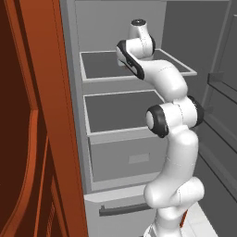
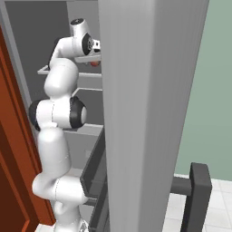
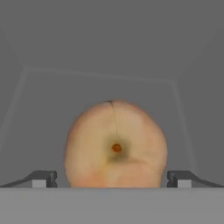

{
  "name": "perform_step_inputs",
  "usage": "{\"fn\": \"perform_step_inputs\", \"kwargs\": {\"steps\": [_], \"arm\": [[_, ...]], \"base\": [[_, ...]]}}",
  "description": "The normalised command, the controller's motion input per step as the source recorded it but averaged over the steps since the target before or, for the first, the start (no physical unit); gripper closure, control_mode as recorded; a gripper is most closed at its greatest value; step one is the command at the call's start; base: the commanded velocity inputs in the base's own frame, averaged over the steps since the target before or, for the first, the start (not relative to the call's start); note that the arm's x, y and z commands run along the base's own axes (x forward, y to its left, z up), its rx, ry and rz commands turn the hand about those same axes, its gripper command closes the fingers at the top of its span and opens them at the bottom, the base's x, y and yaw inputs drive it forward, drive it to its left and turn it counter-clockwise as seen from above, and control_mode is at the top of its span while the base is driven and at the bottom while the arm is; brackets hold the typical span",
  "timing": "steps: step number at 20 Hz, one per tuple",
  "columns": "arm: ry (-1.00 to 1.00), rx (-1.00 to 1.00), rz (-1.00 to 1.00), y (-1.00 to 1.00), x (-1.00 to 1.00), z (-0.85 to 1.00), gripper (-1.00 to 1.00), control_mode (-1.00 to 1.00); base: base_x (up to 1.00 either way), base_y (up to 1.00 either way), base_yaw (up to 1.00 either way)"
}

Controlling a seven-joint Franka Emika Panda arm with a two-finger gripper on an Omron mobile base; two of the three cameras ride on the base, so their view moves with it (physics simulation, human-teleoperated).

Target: Place the cold items (peach and lime) from the fridge in one tupperware on the dining counter. Place the warm items (kebab skewer and hot dog) in the stove area in another tupperware.

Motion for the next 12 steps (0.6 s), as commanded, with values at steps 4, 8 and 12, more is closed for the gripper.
{"fn": "perform_step_inputs", "kwargs": {"steps": [4, 8, 12], "arm": [[0.03, 0.0, 0.01, 0.0, 0.4, -0.01, -1.0, -1.0], [0.04, -0.01, 0.02, 0.0, 0.31, -0.04, -1.0, -1.0], [0.0, -0.08, 0.07, 0.0, -0.11, -0.33, 1.0, -1.0]], "base": [[0.0, 0.0, 0.0], [0.0, 0.0, 0.0], [0.0, 0.0, 0.0]]}}
